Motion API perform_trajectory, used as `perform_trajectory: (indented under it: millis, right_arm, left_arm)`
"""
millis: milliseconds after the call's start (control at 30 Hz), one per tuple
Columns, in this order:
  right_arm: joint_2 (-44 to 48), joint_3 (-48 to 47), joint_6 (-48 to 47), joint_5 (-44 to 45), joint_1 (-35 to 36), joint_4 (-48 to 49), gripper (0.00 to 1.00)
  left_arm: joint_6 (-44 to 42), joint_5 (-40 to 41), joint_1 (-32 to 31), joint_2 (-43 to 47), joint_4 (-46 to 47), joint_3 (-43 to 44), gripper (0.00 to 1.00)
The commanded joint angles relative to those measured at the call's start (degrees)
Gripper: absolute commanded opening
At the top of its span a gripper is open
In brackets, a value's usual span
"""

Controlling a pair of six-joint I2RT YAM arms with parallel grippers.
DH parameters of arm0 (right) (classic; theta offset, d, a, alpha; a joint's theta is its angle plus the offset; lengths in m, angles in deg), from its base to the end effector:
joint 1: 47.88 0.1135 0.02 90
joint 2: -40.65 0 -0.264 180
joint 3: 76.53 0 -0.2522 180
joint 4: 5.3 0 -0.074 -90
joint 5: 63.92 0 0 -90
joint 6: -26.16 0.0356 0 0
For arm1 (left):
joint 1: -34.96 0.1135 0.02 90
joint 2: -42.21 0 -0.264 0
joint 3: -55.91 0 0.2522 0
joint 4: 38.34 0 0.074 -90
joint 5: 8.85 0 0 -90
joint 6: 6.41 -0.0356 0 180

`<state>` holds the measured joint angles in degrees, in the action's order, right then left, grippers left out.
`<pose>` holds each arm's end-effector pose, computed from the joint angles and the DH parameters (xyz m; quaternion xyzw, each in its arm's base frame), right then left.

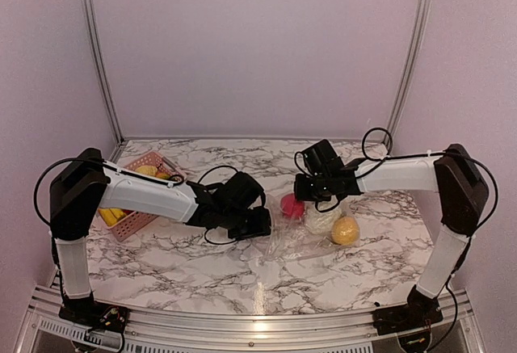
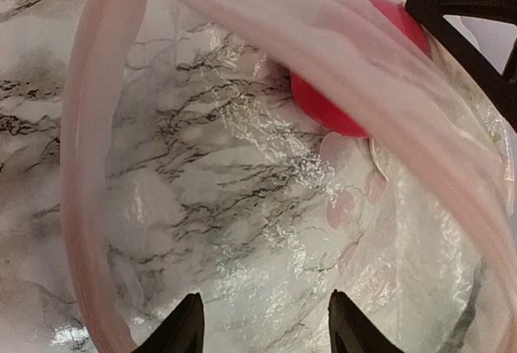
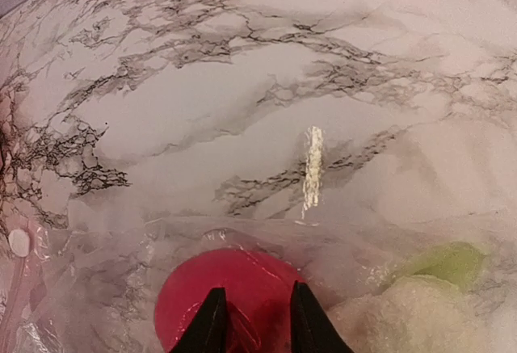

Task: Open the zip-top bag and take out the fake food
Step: Pick up the fake fruit from the zipper food storage bag.

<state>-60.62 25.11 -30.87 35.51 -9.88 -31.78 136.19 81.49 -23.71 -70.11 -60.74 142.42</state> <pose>0.2990 0.2262 0.1914 -0.0125 0.9350 0.1380 0.3264 0.2187 -0.3589 0.1662 0.0484 0.9330 -0.2928 0.2036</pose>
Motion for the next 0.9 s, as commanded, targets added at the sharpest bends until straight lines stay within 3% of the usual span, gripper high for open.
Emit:
perform_trajectory:
  millis: [0,867]
  right_arm:
    - [-2.70,0.44,0.62,-2.01,-0.41,-1.33,0.24]
    - [1.41,3.94,0.97,-2.29,5.63,-1.92,0.28]
  left_arm:
    - [1.24,-2.08,-0.39,-1.83,3.74,1.01,0.55]
    - [-2.53,-3.73,-1.35,-2.47,5.81,1.93,0.73]
